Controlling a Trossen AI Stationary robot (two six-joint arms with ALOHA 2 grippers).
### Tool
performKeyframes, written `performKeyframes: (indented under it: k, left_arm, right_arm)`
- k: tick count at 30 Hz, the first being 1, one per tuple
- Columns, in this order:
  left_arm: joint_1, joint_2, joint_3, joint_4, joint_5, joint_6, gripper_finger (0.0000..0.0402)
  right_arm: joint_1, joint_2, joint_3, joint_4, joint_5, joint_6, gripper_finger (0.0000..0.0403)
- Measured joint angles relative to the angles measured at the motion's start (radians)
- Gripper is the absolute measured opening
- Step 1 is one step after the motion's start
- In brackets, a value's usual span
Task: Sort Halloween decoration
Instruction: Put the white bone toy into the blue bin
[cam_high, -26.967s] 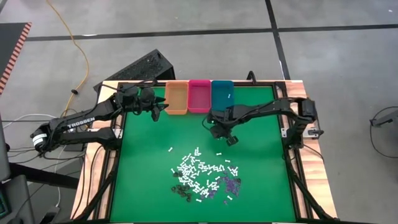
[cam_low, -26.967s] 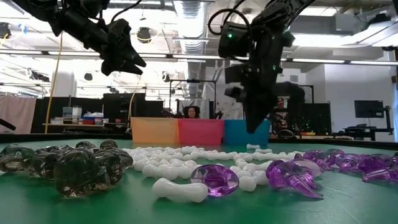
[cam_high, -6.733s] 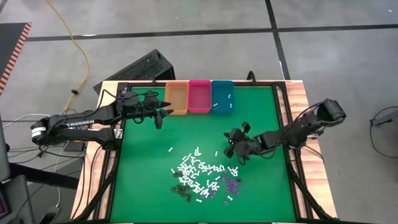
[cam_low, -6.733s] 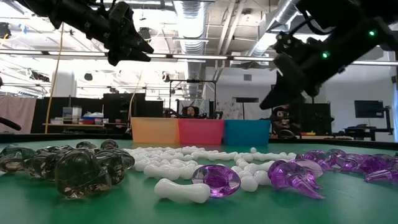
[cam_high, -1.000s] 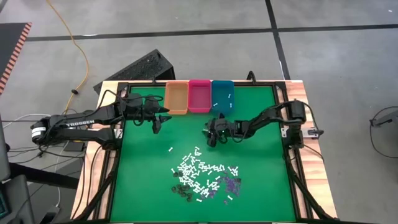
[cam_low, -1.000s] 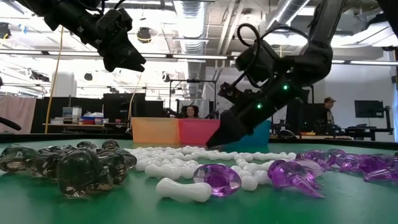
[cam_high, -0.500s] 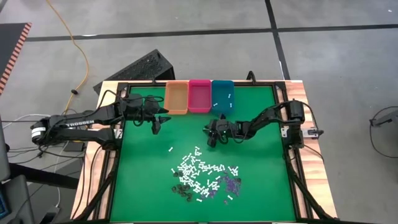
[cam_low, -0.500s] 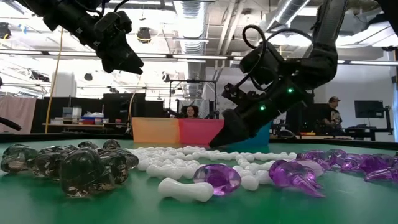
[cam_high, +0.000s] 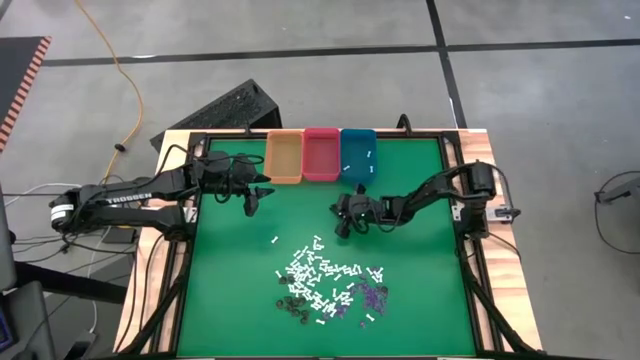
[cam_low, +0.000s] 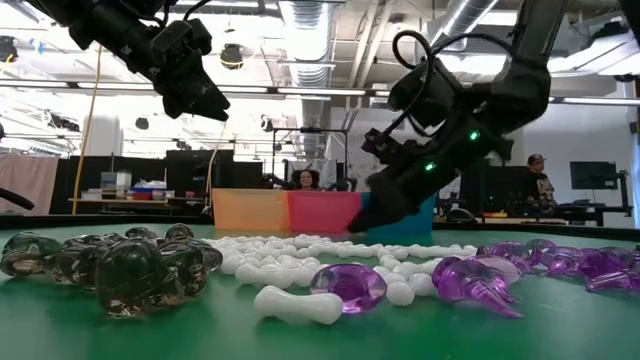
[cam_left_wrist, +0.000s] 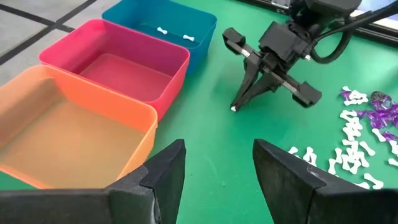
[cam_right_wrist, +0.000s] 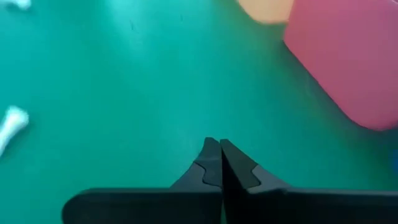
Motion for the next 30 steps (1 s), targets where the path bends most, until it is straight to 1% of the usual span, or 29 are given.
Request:
performKeyframes:
  k: [5, 11, 12, 14, 18, 19, 22, 24, 26, 28, 30]
  left_arm:
    - [0.0, 0.0, 0.0, 0.0, 0.0, -0.001, 0.0178]
    - [0.0, 0.0, 0.0, 0.0, 0.0, -0.001, 0.0178]
    - [0.0, 0.0, 0.0, 0.0, 0.0, -0.001, 0.0178]
    - [0.0, 0.0, 0.0, 0.0, 0.004, -0.002, 0.0178]
    - [-0.001, 0.0, 0.0, 0.0, 0.007, -0.001, 0.0178]
    - [-0.001, 0.0, 0.0, 0.0, 0.007, 0.002, 0.0178]
    - [-0.009, 0.0, 0.0, 0.012, 0.008, 0.008, 0.0178]
    - [-0.021, 0.0, 0.0, 0.032, 0.008, 0.028, 0.0178]
    - [-0.038, -0.002, 0.0, 0.061, 0.009, 0.05, 0.0178]
    - [-0.052, -0.002, 0.0, 0.096, 0.008, 0.074, 0.0178]
    - [-0.067, -0.002, 0.0, 0.138, 0.006, 0.097, 0.0178]
  right_arm:
    - [-0.043, -0.142, 0.001, -0.042, 0.002, -0.045, 0.0016]
    - [-0.13, -0.304, 0.002, -0.15, 0.024, -0.098, 0.002]
    - [-0.145, -0.324, 0.003, -0.169, 0.012, -0.088, 0.0026]
    - [-0.167, -0.346, 0.003, -0.192, -0.045, -0.063, 0.0045]
    - [-0.143, -0.337, 0.001, -0.198, -0.133, -0.053, 0.0098]
    - [-0.132, -0.324, -0.009, -0.158, -0.142, -0.052, 0.0112]
    - [-0.104, -0.276, -0.1, 0.097, -0.13, -0.009, 0.0147]
    - [-0.102, -0.237, -0.18, 0.299, -0.109, 0.049, 0.0165]
    - [-0.104, -0.197, -0.24, 0.432, -0.093, 0.089, 0.0176]
    - [-0.093, -0.158, -0.26, 0.458, -0.073, 0.095, 0.0182]
    - [-0.073, -0.118, -0.245, 0.447, -0.072, 0.078, 0.0184]
